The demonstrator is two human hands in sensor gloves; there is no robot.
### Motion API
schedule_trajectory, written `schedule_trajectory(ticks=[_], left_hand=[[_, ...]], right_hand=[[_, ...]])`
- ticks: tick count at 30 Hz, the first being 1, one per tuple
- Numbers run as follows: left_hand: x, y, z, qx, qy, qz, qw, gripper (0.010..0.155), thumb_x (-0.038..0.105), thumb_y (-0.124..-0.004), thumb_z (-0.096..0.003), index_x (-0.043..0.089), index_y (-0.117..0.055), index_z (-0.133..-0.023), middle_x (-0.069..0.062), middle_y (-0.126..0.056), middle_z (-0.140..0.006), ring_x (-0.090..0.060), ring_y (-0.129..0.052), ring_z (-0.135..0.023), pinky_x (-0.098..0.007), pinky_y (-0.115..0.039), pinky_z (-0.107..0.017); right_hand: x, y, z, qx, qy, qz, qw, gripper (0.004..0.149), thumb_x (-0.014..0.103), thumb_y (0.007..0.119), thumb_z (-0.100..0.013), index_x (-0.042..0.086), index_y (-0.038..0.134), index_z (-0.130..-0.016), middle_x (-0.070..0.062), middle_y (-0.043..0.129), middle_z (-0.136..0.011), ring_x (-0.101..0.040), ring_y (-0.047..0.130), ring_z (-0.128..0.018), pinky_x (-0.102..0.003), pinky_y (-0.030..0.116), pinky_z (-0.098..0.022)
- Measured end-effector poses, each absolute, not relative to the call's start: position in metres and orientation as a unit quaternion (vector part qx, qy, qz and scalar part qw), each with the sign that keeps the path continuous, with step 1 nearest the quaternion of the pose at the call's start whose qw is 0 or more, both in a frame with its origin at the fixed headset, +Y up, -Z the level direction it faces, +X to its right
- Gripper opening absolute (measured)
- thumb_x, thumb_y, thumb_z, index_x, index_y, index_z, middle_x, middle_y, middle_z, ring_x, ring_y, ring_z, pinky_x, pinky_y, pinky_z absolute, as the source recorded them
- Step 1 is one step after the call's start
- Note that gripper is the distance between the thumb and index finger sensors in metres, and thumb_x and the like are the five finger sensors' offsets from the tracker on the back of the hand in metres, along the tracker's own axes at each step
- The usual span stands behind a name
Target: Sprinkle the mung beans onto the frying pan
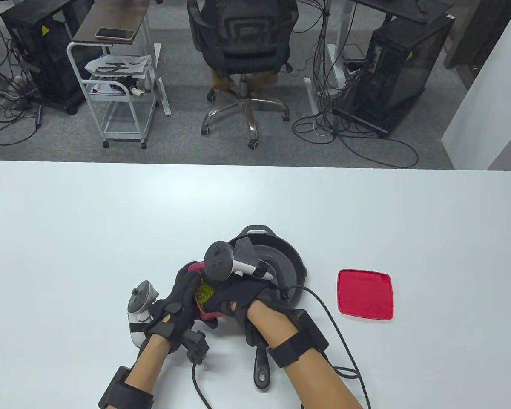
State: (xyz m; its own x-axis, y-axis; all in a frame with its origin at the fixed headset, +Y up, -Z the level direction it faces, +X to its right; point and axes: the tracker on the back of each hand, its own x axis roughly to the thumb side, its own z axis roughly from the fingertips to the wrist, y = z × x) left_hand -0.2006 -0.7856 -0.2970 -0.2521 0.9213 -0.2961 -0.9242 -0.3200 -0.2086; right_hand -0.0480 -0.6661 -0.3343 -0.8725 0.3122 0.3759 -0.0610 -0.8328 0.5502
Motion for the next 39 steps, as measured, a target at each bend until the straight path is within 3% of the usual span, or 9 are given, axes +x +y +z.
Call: schedule_trajectory(ticks=[6, 15, 19, 33, 39], left_hand=[[-0.202, -0.79, -0.297, -0.182, 0.014, 0.798, 0.575, 0.08, 0.072, -0.061, -0.0494, 0.033, -0.021, -0.107, -0.016, -0.046, -0.106, -0.041, -0.081, -0.072, -0.049, -0.09, -0.031], [-0.204, -0.791, -0.298, -0.179, 0.025, 0.8, 0.572, 0.08, 0.072, -0.062, -0.0489, 0.034, -0.022, -0.107, -0.015, -0.047, -0.106, -0.04, -0.082, -0.072, -0.049, -0.09, -0.031], [-0.204, -0.791, -0.298, -0.179, 0.031, 0.801, 0.571, 0.08, 0.073, -0.062, -0.0488, 0.034, -0.023, -0.107, -0.015, -0.048, -0.106, -0.04, -0.082, -0.071, -0.048, -0.09, -0.031], [-0.21, -0.788, -0.299, -0.192, 0.045, 0.803, 0.563, 0.08, 0.073, -0.061, -0.0489, 0.033, -0.023, -0.108, -0.016, -0.049, -0.105, -0.04, -0.083, -0.07, -0.048, -0.091, -0.03], [-0.214, -0.786, -0.298, -0.19, 0.046, 0.802, 0.565, 0.08, 0.073, -0.06, -0.0489, 0.033, -0.024, -0.108, -0.016, -0.049, -0.105, -0.04, -0.083, -0.07, -0.047, -0.091, -0.03]], right_hand=[[-0.06, -0.672, -0.341, 0.229, 0.268, 0.931, 0.091, 0.077, 0.033, 0.096, -0.049, 0.018, 0.052, -0.111, -0.027, 0.047, -0.114, -0.055, 0.059, -0.091, -0.048, 0.079, -0.058], [-0.065, -0.68, -0.349, 0.221, 0.215, 0.943, 0.123, 0.044, 0.017, 0.092, -0.05, 0.024, 0.076, -0.09, -0.014, 0.075, -0.097, -0.047, 0.084, -0.069, -0.035, 0.089, -0.036], [-0.063, -0.681, -0.356, 0.219, 0.219, 0.941, 0.139, 0.039, 0.013, 0.091, -0.05, 0.026, 0.08, -0.085, -0.012, 0.078, -0.095, -0.046, 0.087, -0.063, -0.032, 0.09, -0.031], [-0.033, -0.65, -0.38, 0.197, 0.21, 0.921, 0.261, 0.037, 0.013, 0.09, -0.05, 0.025, 0.081, -0.083, -0.012, 0.079, -0.094, -0.045, 0.088, -0.062, -0.031, 0.09, -0.03], [0.003, -0.644, -0.395, 0.156, 0.189, 0.925, 0.291, 0.037, 0.013, 0.09, -0.05, 0.025, 0.081, -0.084, -0.012, 0.079, -0.094, -0.044, 0.089, -0.062, -0.031, 0.09, -0.03]])
